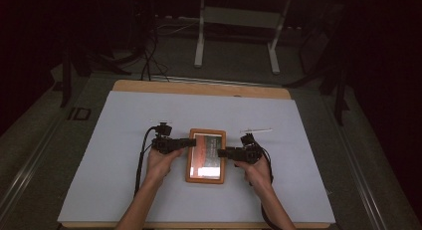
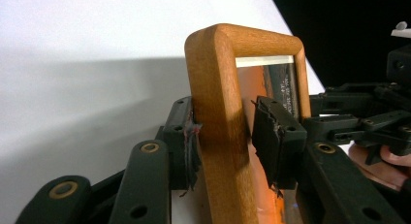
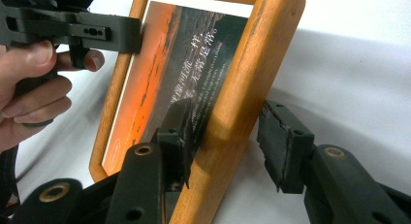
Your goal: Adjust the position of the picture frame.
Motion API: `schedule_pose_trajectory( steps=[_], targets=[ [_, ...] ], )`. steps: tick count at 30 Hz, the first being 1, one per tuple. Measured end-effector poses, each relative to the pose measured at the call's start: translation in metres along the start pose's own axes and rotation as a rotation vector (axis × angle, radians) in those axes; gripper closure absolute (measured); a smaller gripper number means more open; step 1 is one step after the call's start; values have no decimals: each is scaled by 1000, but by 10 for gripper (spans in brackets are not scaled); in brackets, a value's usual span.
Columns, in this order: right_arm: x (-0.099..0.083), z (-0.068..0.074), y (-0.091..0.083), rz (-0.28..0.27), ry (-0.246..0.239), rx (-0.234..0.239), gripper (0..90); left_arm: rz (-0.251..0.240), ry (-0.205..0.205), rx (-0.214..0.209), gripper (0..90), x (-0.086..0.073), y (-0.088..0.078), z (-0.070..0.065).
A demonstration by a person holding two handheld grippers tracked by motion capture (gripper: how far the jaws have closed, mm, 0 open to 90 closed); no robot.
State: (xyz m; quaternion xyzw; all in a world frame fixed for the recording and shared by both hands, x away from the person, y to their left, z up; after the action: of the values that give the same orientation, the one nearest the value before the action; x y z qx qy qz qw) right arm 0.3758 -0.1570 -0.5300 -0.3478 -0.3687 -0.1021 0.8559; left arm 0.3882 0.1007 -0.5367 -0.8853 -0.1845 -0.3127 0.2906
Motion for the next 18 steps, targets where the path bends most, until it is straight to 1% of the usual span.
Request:
schedule_pose_trajectory(
  steps=[2,4,5,6,7,8,9,10,11,14,15,16,18],
  targets=[
    [-1,-2,3,5,9,-4,547,22,17,27,591,0,4,1],
    [-3,-4,7,12,23,-8,524,46,26,51,560,-2,9,2],
    [-4,-5,9,18,35,-10,522,45,23,40,544,-3,11,3],
    [-5,-6,9,11,42,-2,524,44,26,38,535,-3,11,3],
    [-5,-6,9,8,37,-4,521,39,31,41,534,-3,11,2],
    [-5,-5,8,8,31,-8,514,38,46,46,532,-3,10,2],
    [-6,-5,8,9,18,-11,509,34,64,59,522,-3,9,2],
    [-6,-4,7,5,6,-21,510,34,73,74,494,-2,8,2],
    [-6,-4,6,3,-9,-27,504,28,75,79,485,-2,6,3],
    [-4,-2,1,-22,-32,-32,488,-2,76,92,477,-1,-2,4],
    [-4,-2,-1,-26,-39,-39,488,-6,87,100,477,-1,-5,4],
    [-5,-1,-3,-26,-48,-48,483,-15,105,117,478,-2,-8,3],
    [-7,0,-7,-25,-74,-61,481,-29,152,156,478,-3,-14,3]
  ],
)
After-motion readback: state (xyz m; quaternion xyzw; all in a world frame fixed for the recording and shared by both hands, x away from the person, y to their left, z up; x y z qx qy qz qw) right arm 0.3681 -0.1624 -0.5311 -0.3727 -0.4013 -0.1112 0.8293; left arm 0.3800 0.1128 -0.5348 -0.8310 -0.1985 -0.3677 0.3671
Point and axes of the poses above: each handheld gripper's, and its own axes: y roughly forward along the jaws, x roughly out of its top, z roughly to its left, the point moved 3 cm from there along y, roughly forward along the jaws, and after that the axes turned 8 degrees about -z, right-handed, at the moved point
